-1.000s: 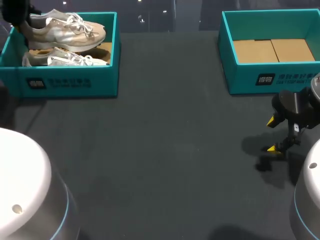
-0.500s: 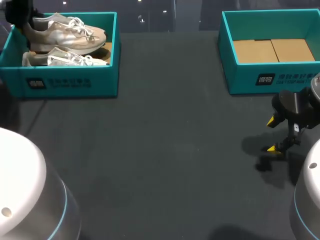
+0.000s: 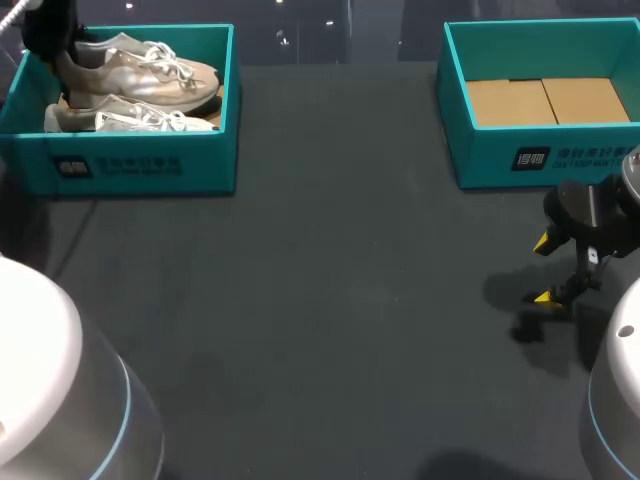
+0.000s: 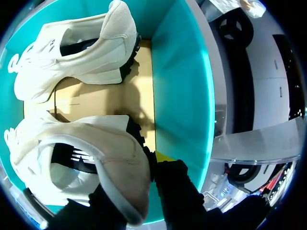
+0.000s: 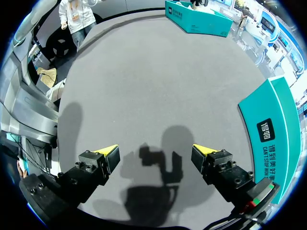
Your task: Take the shoe out of the shoebox, open the shoe tongue, remove and reinsert the insole, then place the shoe into the shoebox
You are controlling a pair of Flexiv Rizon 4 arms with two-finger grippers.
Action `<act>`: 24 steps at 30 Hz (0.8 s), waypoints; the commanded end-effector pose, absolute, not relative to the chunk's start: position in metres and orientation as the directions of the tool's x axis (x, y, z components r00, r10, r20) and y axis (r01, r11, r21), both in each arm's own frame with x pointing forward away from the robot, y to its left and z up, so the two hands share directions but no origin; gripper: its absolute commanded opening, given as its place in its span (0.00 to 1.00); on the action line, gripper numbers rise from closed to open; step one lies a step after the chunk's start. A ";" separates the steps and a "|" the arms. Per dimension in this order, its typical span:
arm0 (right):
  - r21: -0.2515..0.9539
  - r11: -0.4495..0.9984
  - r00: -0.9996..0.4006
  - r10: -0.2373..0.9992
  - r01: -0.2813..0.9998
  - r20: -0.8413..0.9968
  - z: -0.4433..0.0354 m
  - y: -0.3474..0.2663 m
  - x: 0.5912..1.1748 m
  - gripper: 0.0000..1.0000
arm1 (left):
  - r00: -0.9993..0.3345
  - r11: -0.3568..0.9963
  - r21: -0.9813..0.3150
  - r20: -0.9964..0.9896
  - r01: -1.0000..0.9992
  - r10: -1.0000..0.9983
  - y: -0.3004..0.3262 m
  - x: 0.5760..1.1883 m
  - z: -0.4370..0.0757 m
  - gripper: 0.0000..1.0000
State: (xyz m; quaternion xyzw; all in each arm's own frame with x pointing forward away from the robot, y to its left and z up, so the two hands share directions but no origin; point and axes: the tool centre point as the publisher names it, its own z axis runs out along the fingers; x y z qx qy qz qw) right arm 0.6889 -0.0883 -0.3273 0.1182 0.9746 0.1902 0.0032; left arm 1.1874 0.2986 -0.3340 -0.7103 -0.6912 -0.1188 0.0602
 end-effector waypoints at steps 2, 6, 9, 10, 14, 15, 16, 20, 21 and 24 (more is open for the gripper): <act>0.370 0.900 -0.972 0.233 0.229 0.036 -0.327 -0.088 0.687 1.00 | 0.022 -0.042 0.075 0.251 0.996 0.968 0.297 1.191 -0.337 0.00; 0.370 0.900 -0.972 0.233 0.229 0.036 -0.327 -0.088 0.687 1.00 | 0.024 -0.043 0.071 0.247 0.997 0.969 0.296 1.193 -0.341 0.00; 0.370 0.900 -0.972 0.233 0.229 0.036 -0.327 -0.088 0.687 1.00 | 0.024 -0.040 0.063 0.234 0.997 0.972 0.295 1.195 -0.343 0.00; 0.370 0.900 -0.972 0.233 0.229 0.036 -0.327 -0.088 0.687 1.00 | 0.024 -0.040 0.064 0.232 0.997 0.973 0.295 1.196 -0.343 0.00; 0.370 0.900 -0.972 0.233 0.229 0.036 -0.327 -0.088 0.687 1.00 | 0.024 -0.039 0.063 0.221 0.997 0.975 0.293 1.198 -0.346 0.00; 0.370 0.900 -0.972 0.233 0.229 0.036 -0.327 -0.088 0.687 1.00 | 0.025 -0.039 0.062 0.221 0.997 0.975 0.292 1.198 -0.347 0.00; 0.370 0.900 -0.972 0.233 0.229 0.036 -0.327 -0.088 0.687 1.00 | 0.026 -0.040 0.060 0.224 0.997 0.974 0.292 1.198 -0.349 0.00; 0.370 0.900 -0.972 0.233 0.229 0.036 -0.327 -0.088 0.687 1.00 | 0.028 -0.042 0.057 0.230 0.997 0.973 0.292 1.198 -0.352 0.00; 0.370 0.900 -0.972 0.233 0.229 0.036 -0.327 -0.088 0.687 1.00 | 0.030 -0.045 0.056 0.235 0.997 0.972 0.292 1.198 -0.353 0.04; 0.370 0.900 -0.972 0.233 0.229 0.036 -0.327 -0.088 0.687 1.00 | 0.032 -0.047 0.055 0.238 0.997 0.971 0.291 1.197 -0.356 0.20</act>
